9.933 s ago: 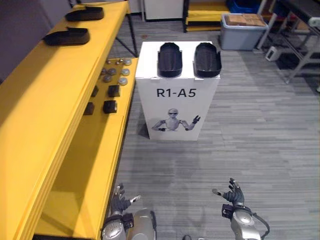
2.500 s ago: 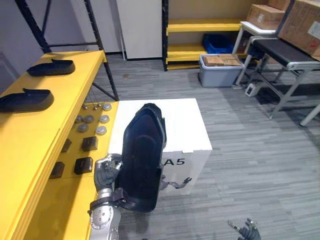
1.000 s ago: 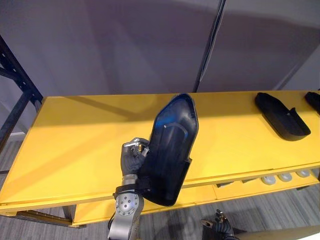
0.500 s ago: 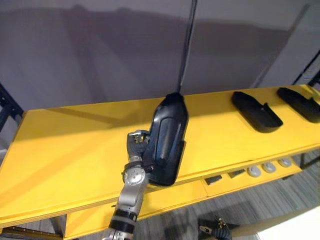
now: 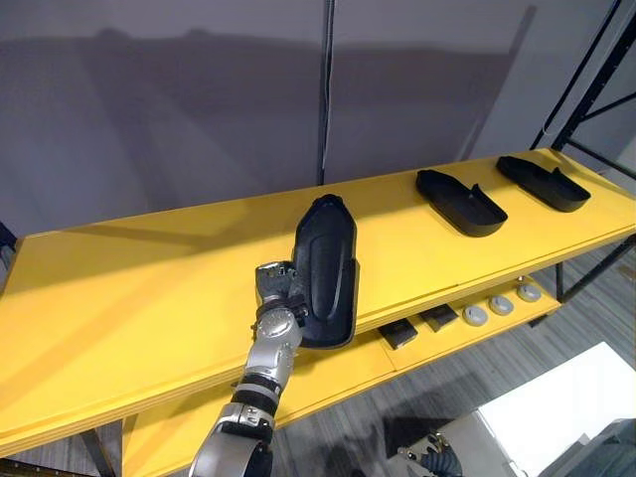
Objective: Walk over and take plastic housings, then place them on the shelf
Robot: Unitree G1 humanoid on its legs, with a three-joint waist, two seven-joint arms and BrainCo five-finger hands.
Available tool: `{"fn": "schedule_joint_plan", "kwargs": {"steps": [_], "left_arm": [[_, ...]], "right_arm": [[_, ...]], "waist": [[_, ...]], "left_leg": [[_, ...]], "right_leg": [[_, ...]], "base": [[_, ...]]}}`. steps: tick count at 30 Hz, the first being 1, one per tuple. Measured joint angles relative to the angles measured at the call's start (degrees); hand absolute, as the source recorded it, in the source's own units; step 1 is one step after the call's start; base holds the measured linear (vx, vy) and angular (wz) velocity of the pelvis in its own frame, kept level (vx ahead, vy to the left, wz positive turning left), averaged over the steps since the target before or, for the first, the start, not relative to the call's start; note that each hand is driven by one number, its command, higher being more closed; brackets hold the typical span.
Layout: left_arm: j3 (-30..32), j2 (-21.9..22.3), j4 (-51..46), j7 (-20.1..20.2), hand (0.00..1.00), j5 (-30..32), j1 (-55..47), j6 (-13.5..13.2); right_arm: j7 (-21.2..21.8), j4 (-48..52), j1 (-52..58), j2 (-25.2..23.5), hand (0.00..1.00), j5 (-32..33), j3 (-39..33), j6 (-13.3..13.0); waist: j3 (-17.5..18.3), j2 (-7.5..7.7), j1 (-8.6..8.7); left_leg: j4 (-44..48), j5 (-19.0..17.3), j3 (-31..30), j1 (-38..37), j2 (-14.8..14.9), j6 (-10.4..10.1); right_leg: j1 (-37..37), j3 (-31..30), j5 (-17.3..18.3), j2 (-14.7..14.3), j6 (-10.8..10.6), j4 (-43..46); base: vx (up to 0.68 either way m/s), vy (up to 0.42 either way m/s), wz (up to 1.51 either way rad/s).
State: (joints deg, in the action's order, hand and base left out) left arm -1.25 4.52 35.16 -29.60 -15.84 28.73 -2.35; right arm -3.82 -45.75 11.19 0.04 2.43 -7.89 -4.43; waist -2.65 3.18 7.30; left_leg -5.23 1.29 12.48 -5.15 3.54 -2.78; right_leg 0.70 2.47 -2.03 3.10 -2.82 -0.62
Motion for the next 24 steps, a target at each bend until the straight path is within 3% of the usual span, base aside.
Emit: {"fn": "schedule_joint_plan", "kwargs": {"steps": [4,11,12,24], "left_arm": [[1.15,1.57,2.6,-0.45,1.0,-1.11,3.01,0.34],[1.96,2.72,6.49,-2.2,1.0,-4.76,7.04,0.39],[1.98,2.71,6.49,-2.29,0.0,-4.97,7.16,0.39],[4.68,2.13,6.56,-4.01,0.0,-5.46,11.21,0.32]], "right_arm": [[-0.08,0.0,-0.42,-0.03,0.0,0.0,-0.23,0.13],[-0.5,0.44,-1.53,-0.01,0.0,0.03,-0.34,0.58],[-0.52,0.48,-1.62,-0.01,0.0,0.03,-0.34,0.57],[-0.9,2.23,-0.01,0.69,0.0,0.04,-0.45,0.63]], "waist": [[-0.1,-0.35,0.37],[-0.25,-0.58,1.05],[-0.28,-0.63,1.09],[-1.09,-1.15,1.5]], "left_leg": [[0.08,0.37,0.08,0.1,-0.04,0.4],[0.28,0.37,-0.03,0.0,-0.2,0.35],[0.28,0.34,0.01,0.05,-0.17,0.3],[0.23,0.01,0.75,0.3,-0.14,-0.08]], "right_leg": [[-0.5,0.01,-0.12,0.0,0.29,0.37],[-2.32,-0.19,2.91,0.33,0.39,4.71],[-2.63,-0.26,3.15,0.32,0.34,5.16],[-4.69,-1.45,3.84,0.25,0.15,7.98]], "base": [[0.08,-0.009,-0.01],[0.04,0.0,0.01],[0.0,0.0,0.0],[-0.04,0.014,-0.05]]}}
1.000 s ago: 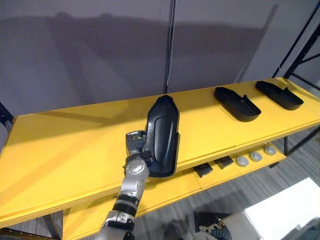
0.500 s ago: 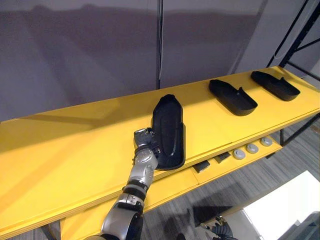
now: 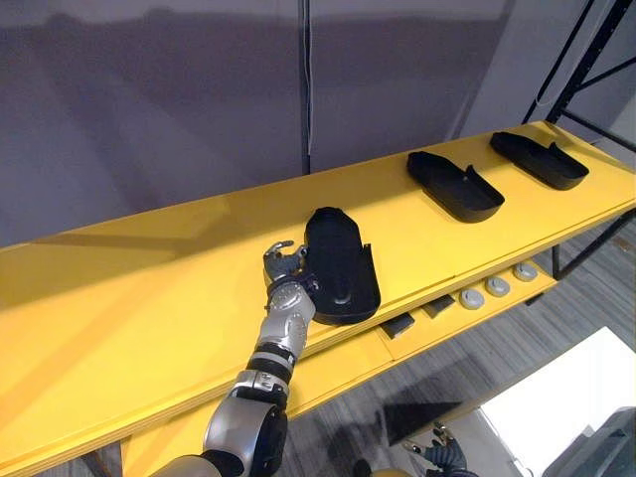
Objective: Walk over and take plastic housings, then place them on the shelf
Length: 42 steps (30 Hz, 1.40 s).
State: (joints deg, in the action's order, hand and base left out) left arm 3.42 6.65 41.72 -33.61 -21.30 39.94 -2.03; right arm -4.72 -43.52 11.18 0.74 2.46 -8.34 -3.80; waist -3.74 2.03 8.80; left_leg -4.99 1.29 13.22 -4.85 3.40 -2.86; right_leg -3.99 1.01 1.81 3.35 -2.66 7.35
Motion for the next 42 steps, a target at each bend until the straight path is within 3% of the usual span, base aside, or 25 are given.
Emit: {"fn": "schedule_joint_plan", "kwargs": {"steps": [7,15,23,24,28,35,42], "left_arm": [[1.81,-0.18,-0.61,-0.1,0.0,0.1,1.47,-0.51],[-2.85,-1.54,-15.91,0.71,0.0,1.4,-0.76,-1.88],[-15.53,-5.6,-37.56,11.03,0.0,13.86,-15.71,-2.14],[-17.53,-5.83,-40.2,12.72,1.0,16.07,-18.38,-2.37],[-24.22,-7.62,-45.54,18.01,1.0,22.6,-27.51,-3.96],[-31.14,-12.18,-43.77,26.67,1.0,30.27,-39.03,-4.98],[-33.71,-12.34,-35.64,29.43,1.0,34.51,-38.62,-5.55]], "right_arm": [[-0.29,-1.41,-0.57,0.47,0.0,0.02,-0.65,0.0],[-0.25,-3.31,-0.67,1.43,0.0,0.24,-0.54,0.0],[1.11,-6.11,0.15,2.96,0.0,0.48,-0.56,0.0],[1.42,-6.69,0.17,3.11,0.0,0.47,-0.63,0.0],[1.5,-6.9,0.42,3.18,0.0,0.41,-0.65,-0.02],[1.67,-7.01,0.56,3.35,0.0,-0.04,-0.51,-0.11],[1.81,-7.59,0.25,3.53,0.0,-0.98,-0.35,-0.13]], "waist": [[-0.32,-0.48,0.1],[-0.41,-0.57,-0.19],[-0.77,-1.27,-1.28],[-0.78,-1.29,-1.46],[-0.81,-1.37,-1.64],[-0.76,-1.57,-2.45],[-0.71,-1.64,-2.77]], "left_leg": [[0.02,0.19,-0.75,0.08,-0.02,0.23],[0.04,0.32,-2.28,0.47,-0.09,0.41],[0.02,0.27,-2.61,0.04,-0.05,0.37],[0.02,0.27,-2.74,0.1,-0.03,0.37],[0.02,0.26,-2.97,-0.23,0.03,0.36],[-0.14,0.09,-2.41,-0.62,0.66,0.15],[0.01,-0.03,-2.42,-0.91,0.92,-0.06]], "right_leg": [[0.47,0.74,-0.03,0.04,0.04,-0.49],[1.06,1.82,-0.03,0.21,0.04,-0.93],[2.1,2.11,-0.02,0.19,0.03,-1.44],[2.1,2.22,-0.02,0.19,0.03,-1.46],[2.63,2.66,-0.04,0.02,0.04,-1.83],[4.21,2.67,-1.09,-0.62,0.53,-4.47],[5.88,2.8,-2.66,-1.01,0.65,-7.92]], "base": [[0.0,0.005,0.04],[0.0,0.014,0.09],[-0.01,0.005,0.02],[-0.01,0.01,0.05],[-0.01,0.009,0.03],[-0.01,0.001,-0.01],[0.0,0.0,-0.01]]}}
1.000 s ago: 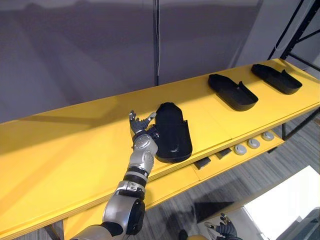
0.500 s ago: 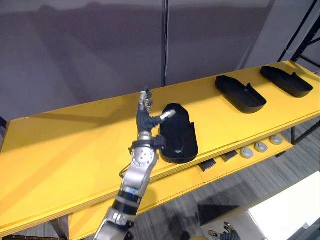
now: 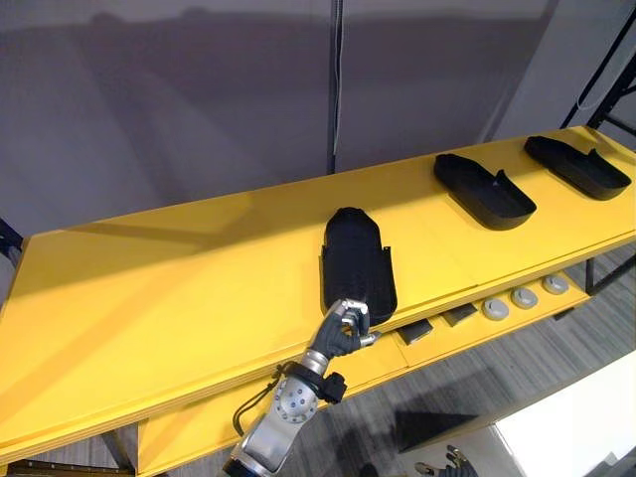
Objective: Walk over and take plastic housings, then place them on the shelf
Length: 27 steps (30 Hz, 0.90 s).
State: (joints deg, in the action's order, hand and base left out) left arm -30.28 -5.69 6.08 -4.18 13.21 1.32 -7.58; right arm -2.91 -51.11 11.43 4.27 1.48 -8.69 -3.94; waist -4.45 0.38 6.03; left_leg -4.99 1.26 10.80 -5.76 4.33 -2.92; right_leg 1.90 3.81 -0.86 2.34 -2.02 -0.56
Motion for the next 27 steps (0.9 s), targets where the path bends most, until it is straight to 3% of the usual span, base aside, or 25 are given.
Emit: {"fn": "schedule_joint_plan", "kwargs": {"steps": [6,11,27], "left_arm": [[-0.48,0.46,7.84,-0.9,1.0,3.96,4.97,-0.1],[-0.4,1.54,13.29,-4.16,1.0,4.54,10.46,0.53],[1.48,4.23,19.5,-7.76,1.0,5.61,17.29,2.22]], "right_arm": [[0.02,-0.02,-0.34,0.37,0.0,-0.17,0.93,-0.04],[-0.15,-0.01,-0.7,0.29,0.0,-0.19,0.99,-0.04],[-0.87,0.02,-1.25,-0.24,0.0,-0.12,0.93,-0.04]], "waist": [[0.01,0.03,0.3],[-0.02,0.11,1.56],[-0.88,0.83,2.8]], "left_leg": [[0.01,-0.04,0.02,0.13,-0.02,-0.06],[0.01,-0.04,0.24,0.02,-0.12,-0.06],[0.01,-0.24,1.67,-0.29,0.02,-0.32]], "right_leg": [[0.29,0.0,-0.58,-0.08,0.02,-1.06],[1.34,-0.04,-2.12,-0.06,-0.02,-3.44],[1.35,-1.42,-2.73,-0.2,-0.06,-4.23]], "base": [[0.0,0.0,0.0],[-0.03,0.01,-0.04],[-0.02,0.004,-0.04]]}}
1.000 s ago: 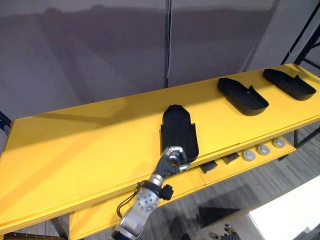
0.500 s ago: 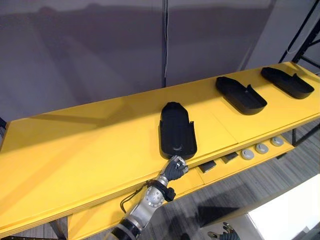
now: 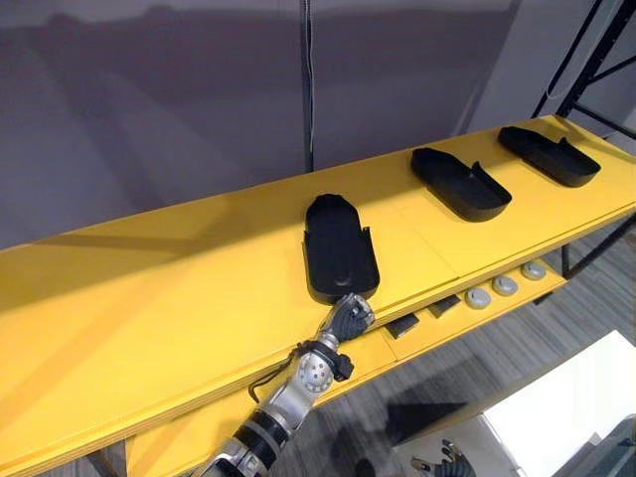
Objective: Walk over and take plastic housings, then place them on the shelf
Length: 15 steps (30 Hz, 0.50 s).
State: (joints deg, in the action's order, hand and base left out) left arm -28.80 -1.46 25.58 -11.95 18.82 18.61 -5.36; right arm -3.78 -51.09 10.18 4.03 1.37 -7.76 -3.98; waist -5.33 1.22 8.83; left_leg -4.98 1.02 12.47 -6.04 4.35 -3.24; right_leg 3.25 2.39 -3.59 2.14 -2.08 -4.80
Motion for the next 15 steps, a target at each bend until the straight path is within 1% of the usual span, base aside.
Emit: {"fn": "schedule_joint_plan", "kwargs": {"steps": [4,6,9,12,15], "left_arm": [[1.02,0.51,2.21,-1.5,1.0,0.94,2.08,0.85],[3.12,1.05,3.37,-1.87,1.0,1.29,3.49,1.59],[5.0,1.09,4.73,-2.49,1.0,1.3,5.06,1.78],[7.27,0.89,5.06,-3.2,1.0,1.3,6.12,2.43],[8.29,0.8,6.03,-3.9,1.0,1.29,7.8,2.97]], "right_arm": [[-0.09,0.01,-0.03,0.0,0.0,0.01,-0.01,-0.03],[-0.1,0.05,-0.04,-0.04,0.0,0.01,-0.01,-0.21],[-0.1,0.12,-0.16,-0.06,0.0,0.01,-0.01,-0.31],[-0.1,0.18,-0.48,-0.14,0.0,0.01,-0.01,-0.35],[-0.1,0.19,-0.5,-0.18,0.0,0.01,-0.03,-0.53]], "waist": [[-0.11,0.07,0.08],[-0.3,0.14,0.21],[-0.84,0.21,0.35],[-1.36,0.26,1.34],[-1.6,0.3,1.54]], "left_leg": [[0.0,-0.02,0.15,0.0,0.05,-0.03],[0.0,-0.05,0.31,-0.06,0.08,-0.07],[0.0,-0.07,0.76,-0.11,0.14,-0.1],[0.0,-0.13,1.17,-0.11,0.21,-0.2],[0.01,-0.25,1.62,-0.11,0.39,-0.35]], "right_leg": [[-0.05,-0.1,0.0,-0.04,0.0,0.0],[-0.07,-0.25,-0.02,-0.07,-0.01,0.0],[-0.14,-0.39,-0.12,-0.13,0.02,0.0],[-0.31,-0.6,-0.16,-0.22,0.02,0.0],[-0.64,-1.46,-0.21,-0.48,0.09,0.02]], "base": [[0.0,0.0,0.0],[-0.01,-0.001,-0.02],[-0.04,-0.002,-0.05],[-0.02,-0.005,-0.06],[-0.01,-0.01,-0.12]]}}
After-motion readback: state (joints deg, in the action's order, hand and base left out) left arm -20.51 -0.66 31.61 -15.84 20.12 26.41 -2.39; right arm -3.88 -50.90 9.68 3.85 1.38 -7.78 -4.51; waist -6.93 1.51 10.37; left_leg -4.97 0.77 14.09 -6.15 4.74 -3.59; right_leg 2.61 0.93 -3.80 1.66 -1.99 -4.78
